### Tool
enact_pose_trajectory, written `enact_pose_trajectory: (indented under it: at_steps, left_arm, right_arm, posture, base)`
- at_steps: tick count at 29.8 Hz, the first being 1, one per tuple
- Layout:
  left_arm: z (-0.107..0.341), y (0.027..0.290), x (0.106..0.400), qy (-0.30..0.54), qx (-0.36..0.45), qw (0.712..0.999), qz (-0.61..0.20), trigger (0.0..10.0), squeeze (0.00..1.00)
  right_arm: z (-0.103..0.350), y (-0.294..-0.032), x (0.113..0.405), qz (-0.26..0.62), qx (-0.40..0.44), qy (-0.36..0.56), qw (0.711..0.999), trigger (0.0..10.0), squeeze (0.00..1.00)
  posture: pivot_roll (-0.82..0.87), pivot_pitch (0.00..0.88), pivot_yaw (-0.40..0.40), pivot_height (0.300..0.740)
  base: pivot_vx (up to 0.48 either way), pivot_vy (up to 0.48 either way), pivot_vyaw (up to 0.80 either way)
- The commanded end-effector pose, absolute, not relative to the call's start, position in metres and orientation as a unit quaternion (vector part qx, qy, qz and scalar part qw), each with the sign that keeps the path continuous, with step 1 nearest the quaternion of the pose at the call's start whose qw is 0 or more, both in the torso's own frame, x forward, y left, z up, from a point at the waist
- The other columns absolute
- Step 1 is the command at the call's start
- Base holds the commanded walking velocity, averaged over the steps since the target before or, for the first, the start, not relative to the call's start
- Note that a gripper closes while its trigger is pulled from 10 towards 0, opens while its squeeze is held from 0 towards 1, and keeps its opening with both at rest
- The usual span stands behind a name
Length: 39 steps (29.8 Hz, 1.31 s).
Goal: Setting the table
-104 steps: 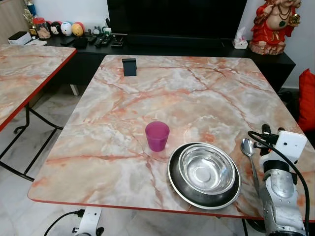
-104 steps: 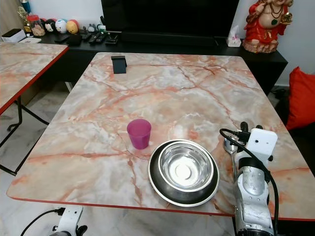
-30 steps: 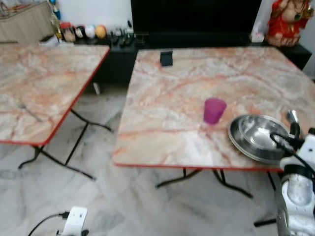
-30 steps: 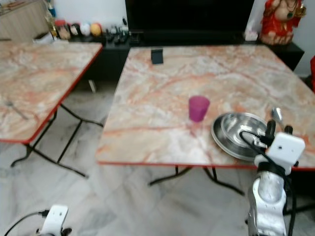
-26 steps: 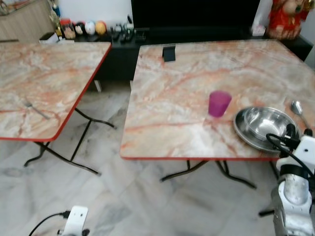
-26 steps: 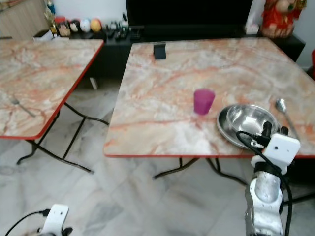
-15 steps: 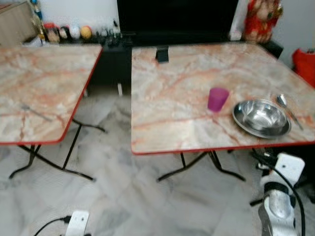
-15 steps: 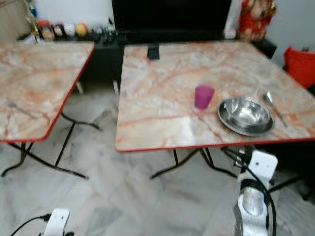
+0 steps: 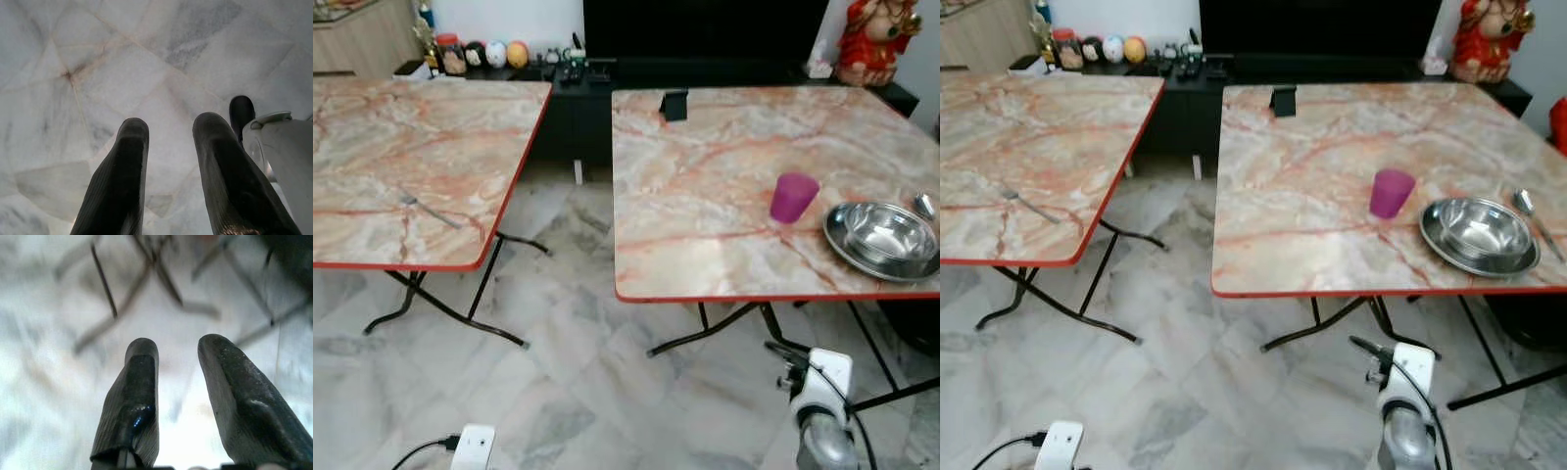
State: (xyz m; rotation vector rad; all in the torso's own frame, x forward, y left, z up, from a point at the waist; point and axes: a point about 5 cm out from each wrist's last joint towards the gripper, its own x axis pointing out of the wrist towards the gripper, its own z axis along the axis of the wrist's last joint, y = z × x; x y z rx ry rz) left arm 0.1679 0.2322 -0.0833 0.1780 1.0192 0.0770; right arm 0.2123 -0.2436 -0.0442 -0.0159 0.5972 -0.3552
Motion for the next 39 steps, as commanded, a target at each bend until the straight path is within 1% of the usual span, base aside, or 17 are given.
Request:
enact_pose_trajectory:
  at_steps: [1,2,4,6,7,8,15,20,24,27,31,35,39]
  left_arm:
    - [-0.086,0.233,0.16,0.494,0.08,0.865,0.045,10.0,0.0]
    - [-0.086,0.233,0.16,0.494,0.08,0.865,0.045,10.0,0.0]
    - [-0.087,0.233,0.157,0.495,0.077,0.864,0.05,10.0,0.0]
    - [-0.087,0.233,0.157,0.495,0.077,0.864,0.05,10.0,0.0]
    - [-0.089,0.233,0.154,0.497,0.073,0.863,0.054,10.0,0.0]
    - [-0.089,0.234,0.153,0.497,0.069,0.863,0.057,10.0,0.0]
    - [-0.09,0.233,0.15,0.502,0.068,0.861,0.053,10.0,0.0]
    - [-0.091,0.232,0.149,0.503,0.065,0.86,0.053,10.0,0.0]
    - [-0.091,0.232,0.148,0.506,0.07,0.858,0.047,10.0,0.0]
    - [-0.092,0.232,0.147,0.506,0.07,0.858,0.047,10.0,0.0]
    - [-0.092,0.232,0.146,0.506,0.069,0.858,0.047,10.0,0.0]
    - [-0.092,0.233,0.145,0.506,0.068,0.859,0.048,10.0,0.0]
    - [-0.092,0.233,0.145,0.506,0.07,0.858,0.047,10.0,0.0]
  right_arm:
    - [-0.06,-0.242,0.192,-0.172,-0.001,0.341,0.924,10.0,0.0]
    - [-0.06,-0.242,0.192,-0.172,-0.001,0.341,0.924,10.0,0.0]
    - [-0.069,-0.242,0.178,-0.176,0.012,0.37,0.912,10.0,0.0]
    - [-0.069,-0.242,0.178,-0.176,0.012,0.37,0.912,10.0,0.0]
    - [-0.075,-0.24,0.169,-0.167,0.01,0.392,0.905,10.0,0.0]
    - [-0.076,-0.239,0.167,-0.161,0.009,0.397,0.904,10.0,0.0]
    - [-0.077,-0.239,0.168,-0.155,0.012,0.399,0.904,10.0,0.0]
    - [-0.078,-0.243,0.167,-0.159,0.016,0.412,0.897,10.0,0.0]
    - [-0.08,-0.245,0.161,-0.178,0.006,0.43,0.885,10.0,0.0]
    - [-0.082,-0.243,0.159,-0.186,0.014,0.437,0.88,10.0,0.0]
    - [-0.085,-0.232,0.16,-0.148,0.009,0.448,0.882,10.0,0.0]
    - [-0.085,-0.235,0.159,-0.152,0.008,0.452,0.879,10.0,0.0]
    - [-0.086,-0.227,0.159,-0.152,0.009,0.447,0.882,10.0,0.0]
  posture:
    - [-0.02,0.0,-0.009,0.74]
    - [-0.02,0.0,-0.009,0.74]
    - [-0.01,0.0,-0.016,0.74]
    - [-0.01,0.0,-0.016,0.74]
    - [0.02,0.0,-0.033,0.74]
    - [0.02,0.0,-0.032,0.74]
    - [-0.01,0.0,-0.019,0.74]
    - [-0.01,0.0,-0.025,0.74]
    - [-0.01,0.0,-0.013,0.74]
    - [-0.01,0.0,-0.011,0.74]
    - [0.01,0.0,-0.018,0.74]
    - [0.0,0.0,-0.015,0.74]
    - [0.0,0.0,-0.013,0.74]
  base:
    - [0.0,0.0,0.0]
    - [0.0,0.0,0.0]
    - [0.0,0.0,0.0]
    - [0.0,0.0,0.0]
    - [0.0,0.0,0.0]
    - [0.0,0.0,0.0]
    - [0.0,0.0,0.0]
    - [0.0,0.0,0.0]
    - [0.0,0.264,0.0]
    - [0.0,0.269,0.0]
    - [0.0,0.271,0.0]
    - [0.0,0.294,0.0]
    - [0.0,0.337,0.0]
